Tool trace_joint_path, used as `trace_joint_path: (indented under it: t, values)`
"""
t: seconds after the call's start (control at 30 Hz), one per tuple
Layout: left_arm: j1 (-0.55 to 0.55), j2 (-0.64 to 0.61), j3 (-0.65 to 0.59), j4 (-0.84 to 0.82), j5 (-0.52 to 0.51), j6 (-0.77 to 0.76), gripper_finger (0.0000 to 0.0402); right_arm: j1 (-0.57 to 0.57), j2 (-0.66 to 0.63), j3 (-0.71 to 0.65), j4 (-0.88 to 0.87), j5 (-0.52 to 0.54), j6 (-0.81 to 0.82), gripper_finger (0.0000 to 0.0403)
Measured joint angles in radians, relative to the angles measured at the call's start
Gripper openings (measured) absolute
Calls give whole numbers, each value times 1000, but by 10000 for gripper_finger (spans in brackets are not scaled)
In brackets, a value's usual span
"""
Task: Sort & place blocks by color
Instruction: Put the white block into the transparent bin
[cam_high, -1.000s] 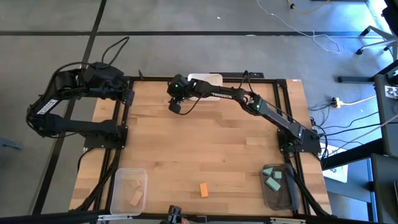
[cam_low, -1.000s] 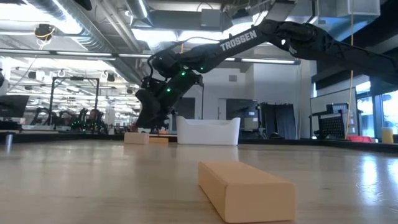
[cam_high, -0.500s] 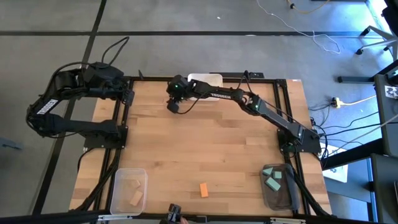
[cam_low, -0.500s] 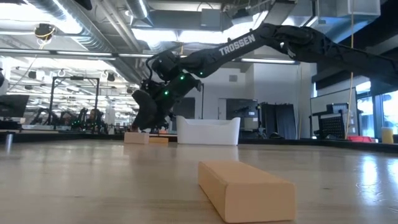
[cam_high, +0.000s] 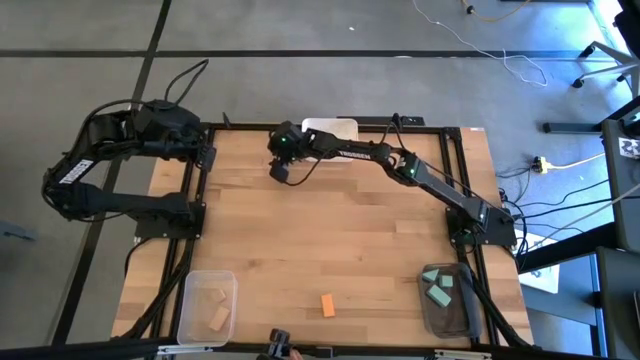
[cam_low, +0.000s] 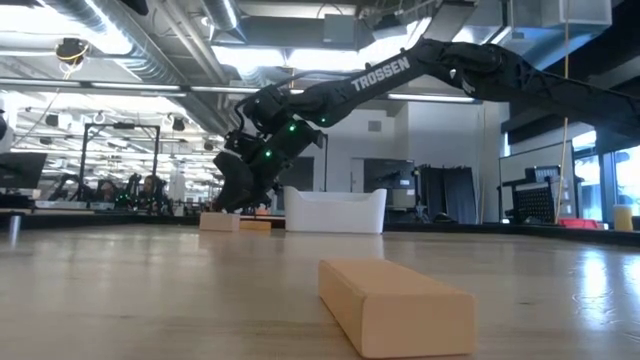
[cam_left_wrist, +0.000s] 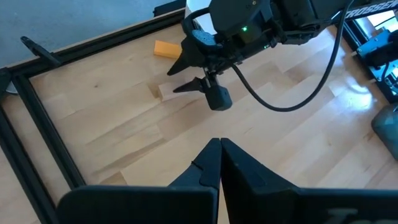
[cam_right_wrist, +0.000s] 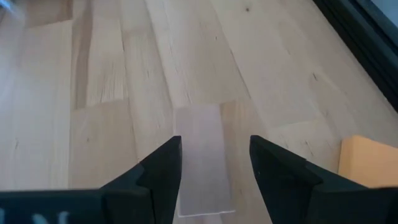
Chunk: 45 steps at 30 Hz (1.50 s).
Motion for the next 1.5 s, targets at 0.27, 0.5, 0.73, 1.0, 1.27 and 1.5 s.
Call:
trace_joint_path:
  t: [0.27, 0.5, 0.73, 1.0, 1.27, 1.5]
  values:
    - [0, 0, 0, 0, 0, 0, 0, 6, 8, 0, 11, 31, -66, 176]
    - [0, 0, 0, 0, 0, 0, 0, 8, 8, 0, 7, 24, -67, 166]
    - [0, 0, 0, 0, 0, 0, 0, 22, 8, 1, -31, -83, -37, 130]
    - [0, 0, 0, 0, 0, 0, 0, 49, 33, 7, -63, -207, 35, 109]
    - [0, 0, 0, 0, 0, 0, 0, 117, 38, 2, -68, -379, 47, 106]
    - [0, 0, 0, 0, 1, 0, 0, 175, 38, 15, -78, -381, -17, 106]
